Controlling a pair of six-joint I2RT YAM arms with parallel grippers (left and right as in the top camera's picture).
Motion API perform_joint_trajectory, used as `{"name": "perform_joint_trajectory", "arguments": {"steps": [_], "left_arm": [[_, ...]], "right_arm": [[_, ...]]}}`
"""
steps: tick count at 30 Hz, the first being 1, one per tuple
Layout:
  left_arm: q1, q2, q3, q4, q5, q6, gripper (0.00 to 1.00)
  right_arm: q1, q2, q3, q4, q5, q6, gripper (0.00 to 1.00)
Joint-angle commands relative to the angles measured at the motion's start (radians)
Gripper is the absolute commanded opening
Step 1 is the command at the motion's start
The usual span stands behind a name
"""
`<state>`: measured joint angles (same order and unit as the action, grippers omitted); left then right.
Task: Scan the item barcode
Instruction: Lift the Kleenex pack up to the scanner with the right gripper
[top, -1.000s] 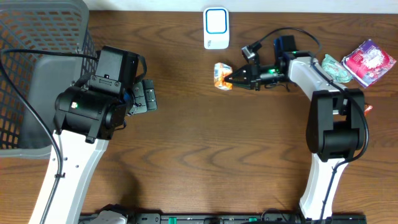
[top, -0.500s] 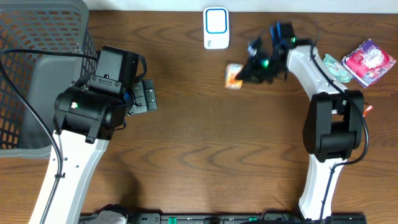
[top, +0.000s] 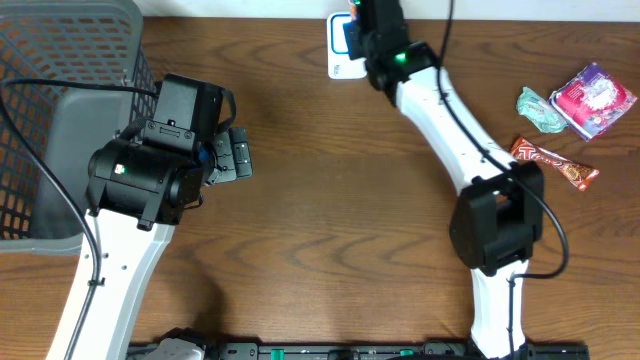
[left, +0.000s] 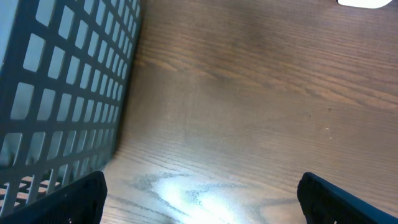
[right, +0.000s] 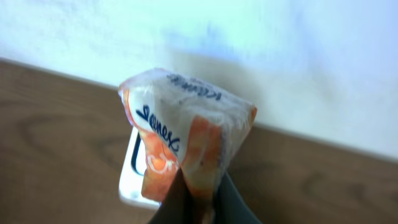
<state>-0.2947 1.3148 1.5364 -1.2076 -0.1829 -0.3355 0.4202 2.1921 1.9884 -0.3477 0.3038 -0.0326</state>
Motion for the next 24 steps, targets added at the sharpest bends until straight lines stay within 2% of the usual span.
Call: {"name": "perform_joint_trajectory", "arguments": {"steps": [1, 5, 11, 13, 20, 24], "left_arm": [[0.004, -0.002, 0.004, -0.004, -0.009, 0.01, 0.98], [0.004, -0.002, 0.004, -0.004, -0.009, 0.01, 0.98], [0.004, -0.002, 0.004, -0.004, -0.009, 0.01, 0.98], [0.004, -0.002, 0.004, -0.004, -0.009, 0.01, 0.98], [0.004, -0.002, 0.004, -0.004, -0.009, 0.01, 0.98], [0.004, -0.002, 0.004, -0.004, -0.009, 0.01, 0.98]], "right_arm": [[0.006, 0.072, 0.006, 0.058, 0.179, -0.097, 0.01], [0.004, 0.119, 0.006, 0.087, 0.192, -0.158, 0.01], [0.011, 0.167, 0.006, 0.153, 0.198, -0.539, 0.01], [0.018, 0.177, 0.006, 0.187, 0.214, -0.595, 0.01], [0.019, 0.187, 0.006, 0.217, 0.214, -0.626, 0.01], [0.015, 0.188, 0.006, 0.222, 0.247, -0.539, 0.01]]}}
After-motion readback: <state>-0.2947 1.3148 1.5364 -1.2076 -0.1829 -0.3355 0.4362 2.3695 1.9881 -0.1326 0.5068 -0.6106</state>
